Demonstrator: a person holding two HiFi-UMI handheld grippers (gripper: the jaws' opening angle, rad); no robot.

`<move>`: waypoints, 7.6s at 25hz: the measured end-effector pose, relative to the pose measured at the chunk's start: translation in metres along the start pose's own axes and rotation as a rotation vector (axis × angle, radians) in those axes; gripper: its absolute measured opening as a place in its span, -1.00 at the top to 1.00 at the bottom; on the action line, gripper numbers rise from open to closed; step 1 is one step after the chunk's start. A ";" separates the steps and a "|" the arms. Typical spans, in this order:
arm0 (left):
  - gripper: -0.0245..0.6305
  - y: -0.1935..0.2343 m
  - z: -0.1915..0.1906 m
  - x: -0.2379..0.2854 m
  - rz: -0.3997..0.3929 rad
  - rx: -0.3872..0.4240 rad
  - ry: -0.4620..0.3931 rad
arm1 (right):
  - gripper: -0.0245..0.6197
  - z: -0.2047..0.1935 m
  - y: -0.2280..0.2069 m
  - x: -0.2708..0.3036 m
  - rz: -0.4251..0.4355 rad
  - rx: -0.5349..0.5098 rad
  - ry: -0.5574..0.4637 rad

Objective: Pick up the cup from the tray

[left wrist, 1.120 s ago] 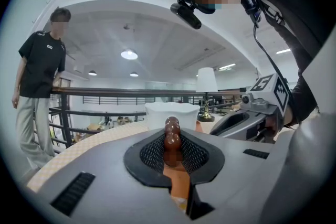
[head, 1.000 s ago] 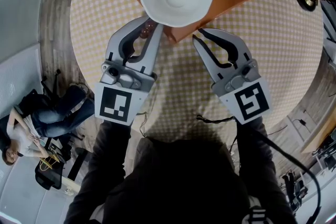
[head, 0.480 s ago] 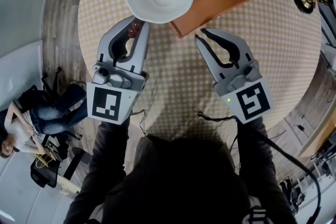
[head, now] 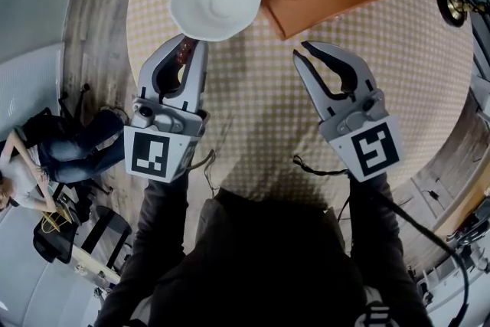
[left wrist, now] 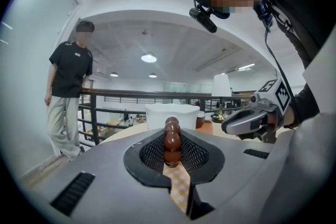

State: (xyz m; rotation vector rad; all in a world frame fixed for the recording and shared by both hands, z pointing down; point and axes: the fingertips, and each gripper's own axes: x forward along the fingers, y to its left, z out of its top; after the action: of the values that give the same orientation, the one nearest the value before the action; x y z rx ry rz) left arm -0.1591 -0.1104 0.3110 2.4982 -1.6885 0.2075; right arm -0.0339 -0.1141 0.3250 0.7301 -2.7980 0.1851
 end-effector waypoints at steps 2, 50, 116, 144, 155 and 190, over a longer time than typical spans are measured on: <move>0.83 0.001 -0.007 -0.009 0.009 -0.014 0.004 | 0.77 -0.002 0.007 0.001 0.007 -0.002 0.007; 0.57 0.007 -0.104 -0.056 0.088 -0.058 0.164 | 0.77 -0.028 0.056 -0.018 -0.012 -0.012 0.071; 0.91 -0.083 0.011 0.047 -0.050 -0.161 -0.021 | 0.89 -0.018 -0.133 0.033 -0.405 -0.016 0.145; 0.91 -0.083 0.006 0.050 -0.077 -0.138 0.003 | 0.89 -0.023 -0.215 -0.003 -0.542 -0.118 0.193; 0.91 -0.084 0.005 0.049 -0.085 -0.128 0.008 | 0.90 -0.025 -0.172 0.004 -0.469 -0.176 0.206; 0.91 -0.086 0.000 0.050 -0.091 -0.123 0.022 | 0.90 -0.012 -0.203 -0.010 -0.482 -0.262 0.200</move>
State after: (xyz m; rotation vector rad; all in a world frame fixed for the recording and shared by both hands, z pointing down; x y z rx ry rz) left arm -0.0608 -0.1239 0.3177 2.4664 -1.5257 0.1187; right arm 0.0774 -0.2838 0.3462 1.2073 -2.3174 -0.1821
